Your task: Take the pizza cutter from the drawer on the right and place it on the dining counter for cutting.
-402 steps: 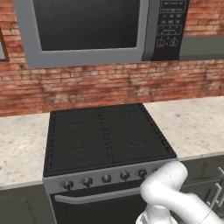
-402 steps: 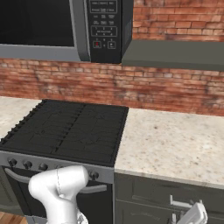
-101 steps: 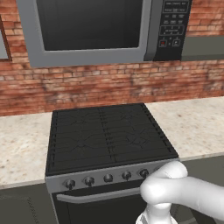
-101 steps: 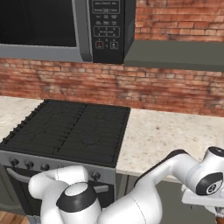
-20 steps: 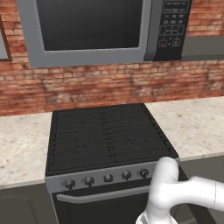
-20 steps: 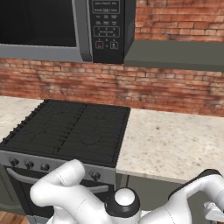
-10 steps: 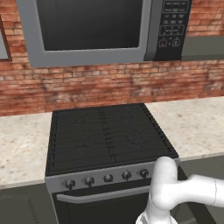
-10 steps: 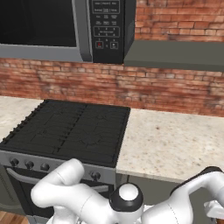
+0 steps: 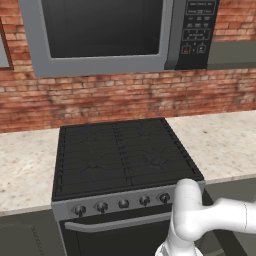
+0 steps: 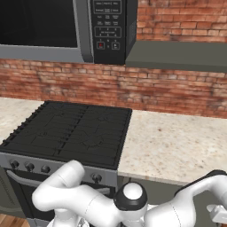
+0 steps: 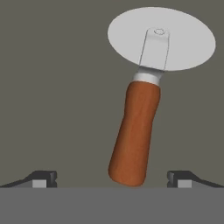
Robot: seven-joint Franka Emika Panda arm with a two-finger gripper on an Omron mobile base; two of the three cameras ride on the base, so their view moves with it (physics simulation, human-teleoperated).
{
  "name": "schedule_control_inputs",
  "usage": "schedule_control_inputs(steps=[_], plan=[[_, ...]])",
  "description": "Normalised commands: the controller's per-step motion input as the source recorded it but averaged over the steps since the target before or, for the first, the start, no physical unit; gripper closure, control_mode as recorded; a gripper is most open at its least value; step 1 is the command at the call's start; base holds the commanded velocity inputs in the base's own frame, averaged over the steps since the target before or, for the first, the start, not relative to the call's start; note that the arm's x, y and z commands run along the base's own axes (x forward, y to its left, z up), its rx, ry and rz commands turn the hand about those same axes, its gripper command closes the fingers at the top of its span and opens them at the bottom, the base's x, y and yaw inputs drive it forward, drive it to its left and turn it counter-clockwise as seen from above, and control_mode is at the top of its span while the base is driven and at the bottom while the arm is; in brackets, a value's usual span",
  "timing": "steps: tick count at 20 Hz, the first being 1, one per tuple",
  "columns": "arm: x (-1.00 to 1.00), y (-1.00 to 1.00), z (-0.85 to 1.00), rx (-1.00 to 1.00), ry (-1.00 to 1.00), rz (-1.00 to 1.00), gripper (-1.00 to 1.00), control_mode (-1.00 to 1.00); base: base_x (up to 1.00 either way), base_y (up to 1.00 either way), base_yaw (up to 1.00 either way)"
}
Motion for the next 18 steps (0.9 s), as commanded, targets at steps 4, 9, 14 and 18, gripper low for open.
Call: schedule_control_inputs(steps=[4, 9, 14, 18], plan=[[0.00, -0.06, 0.00, 0.04, 0.00, -0.01, -1.00, -1.00, 0.00, 0.00, 0.00], [0.02, -0.01, 0.00, 0.03, 0.01, -0.05, -1.00, -1.00, 0.00, 0.00, 0.00], [0.02, 0.00, 0.00, 0.03, 0.01, -0.07, -1.00, -1.00, 0.00, 0.00, 0.00], [0.12, -0.04, 0.00, 0.00, 0.00, -0.07, -1.00, -1.00, 0.00, 0.00, 0.00]])
